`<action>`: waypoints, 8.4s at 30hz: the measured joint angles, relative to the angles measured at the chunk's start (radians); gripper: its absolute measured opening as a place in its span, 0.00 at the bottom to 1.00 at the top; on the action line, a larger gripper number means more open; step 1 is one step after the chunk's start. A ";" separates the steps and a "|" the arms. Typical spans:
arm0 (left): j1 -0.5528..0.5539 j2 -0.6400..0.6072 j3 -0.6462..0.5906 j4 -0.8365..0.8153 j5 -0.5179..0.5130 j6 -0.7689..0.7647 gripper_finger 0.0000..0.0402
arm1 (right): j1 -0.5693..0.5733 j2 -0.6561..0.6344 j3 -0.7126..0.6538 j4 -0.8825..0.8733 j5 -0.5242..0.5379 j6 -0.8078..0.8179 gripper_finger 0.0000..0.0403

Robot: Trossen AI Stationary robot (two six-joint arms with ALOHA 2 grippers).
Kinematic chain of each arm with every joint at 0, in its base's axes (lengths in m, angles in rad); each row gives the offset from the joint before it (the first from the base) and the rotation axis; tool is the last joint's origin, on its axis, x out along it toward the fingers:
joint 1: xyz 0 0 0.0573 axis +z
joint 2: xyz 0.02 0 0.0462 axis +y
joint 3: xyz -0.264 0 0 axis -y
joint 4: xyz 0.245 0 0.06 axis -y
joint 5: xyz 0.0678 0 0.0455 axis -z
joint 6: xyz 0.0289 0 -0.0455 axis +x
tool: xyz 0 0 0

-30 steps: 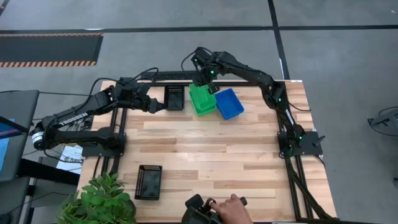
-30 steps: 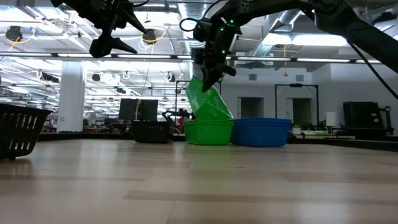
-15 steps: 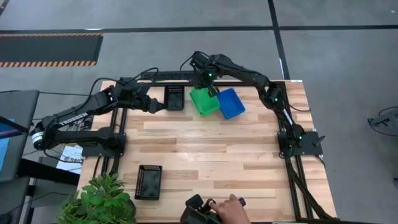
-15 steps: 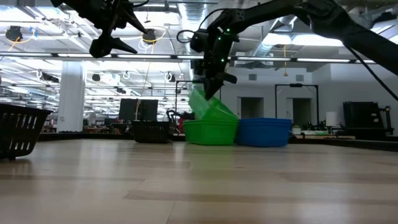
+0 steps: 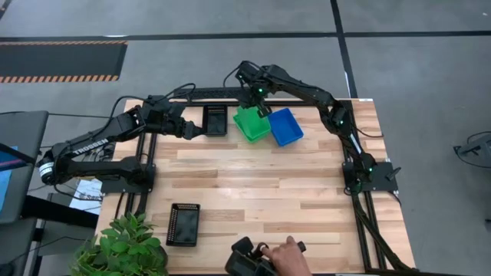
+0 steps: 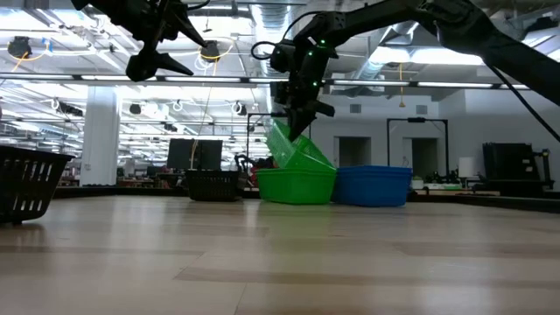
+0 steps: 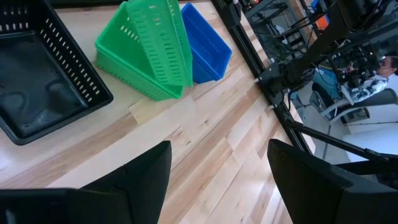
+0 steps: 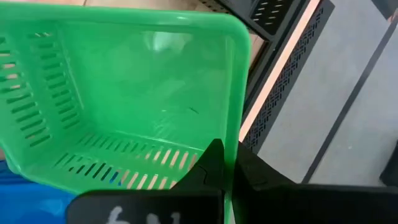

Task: Stack baskets by color
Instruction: Stack the bottom green bin on top of the top green bins, then stack the bottom black bin on top of the top black bins

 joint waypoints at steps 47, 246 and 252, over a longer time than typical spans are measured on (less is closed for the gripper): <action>0.000 0.000 0.000 0.000 0.006 -0.001 0.64 | -0.012 0.002 0.000 0.016 0.033 0.017 0.43; -1.009 0.422 -0.149 -0.266 -0.183 -0.159 0.64 | -0.004 -0.373 0.009 -0.253 -0.239 0.740 0.38; -1.008 0.425 -0.149 -0.253 -0.209 -0.121 0.55 | -0.004 -0.373 0.009 -0.253 -0.239 0.741 0.38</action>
